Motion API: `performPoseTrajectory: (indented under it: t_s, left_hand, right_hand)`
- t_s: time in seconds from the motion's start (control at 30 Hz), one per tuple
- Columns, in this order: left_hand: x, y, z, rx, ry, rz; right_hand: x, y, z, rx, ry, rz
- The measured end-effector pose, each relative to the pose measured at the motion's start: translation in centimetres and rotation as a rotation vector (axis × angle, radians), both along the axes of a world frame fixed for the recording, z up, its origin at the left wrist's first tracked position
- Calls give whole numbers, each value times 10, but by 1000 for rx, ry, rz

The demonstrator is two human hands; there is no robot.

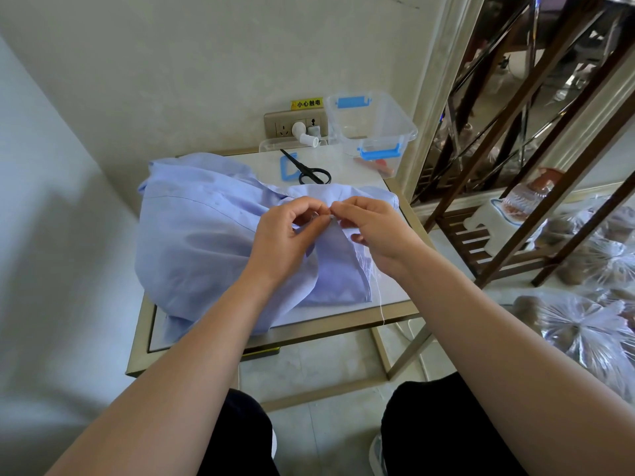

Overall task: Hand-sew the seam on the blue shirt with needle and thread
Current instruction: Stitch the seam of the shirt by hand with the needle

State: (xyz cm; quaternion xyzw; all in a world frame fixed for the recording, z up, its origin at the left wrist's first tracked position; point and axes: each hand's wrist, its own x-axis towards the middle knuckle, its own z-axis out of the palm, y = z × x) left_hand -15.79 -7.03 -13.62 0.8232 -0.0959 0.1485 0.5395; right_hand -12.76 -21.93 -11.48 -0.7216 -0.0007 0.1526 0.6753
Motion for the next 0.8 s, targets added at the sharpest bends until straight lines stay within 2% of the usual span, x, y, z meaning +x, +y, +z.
performPoseTrajectory:
  t_s: [0.07,0.2,0.27,0.33,0.47,0.53,0.7,0.77,0.8]
  left_hand:
    - [0,2,0,5,7,-7]
    - [-1,6,1,16,13,-11]
    - [-1,7,2,14,24,-10]
    - [-2,7,3,10,38,-9]
    - [-2,5,5,-22,62,-21]
    - [-3,4,6,-17,49,-36]
    - [-3,4,5,-5,41,-48]
    - [-3,5,4,-6,48,-40]
    - [-3,5,4,-11,53,-35]
  right_hand:
    - [3,1,1,108,-19,-112]
    - [20,-18,7,614,-37,-490]
    - [25,-30,10,729,-28,-606]
    - [25,-35,12,570,-20,-582]
    - [11,-28,20,-68,-133,-67]
    - [5,-25,19,-263,-149,128]
    - [4,-25,13,-336,-173,232]
    - [8,-26,12,-301,-213,144]
    - [12,-28,11,-257,-231,33]
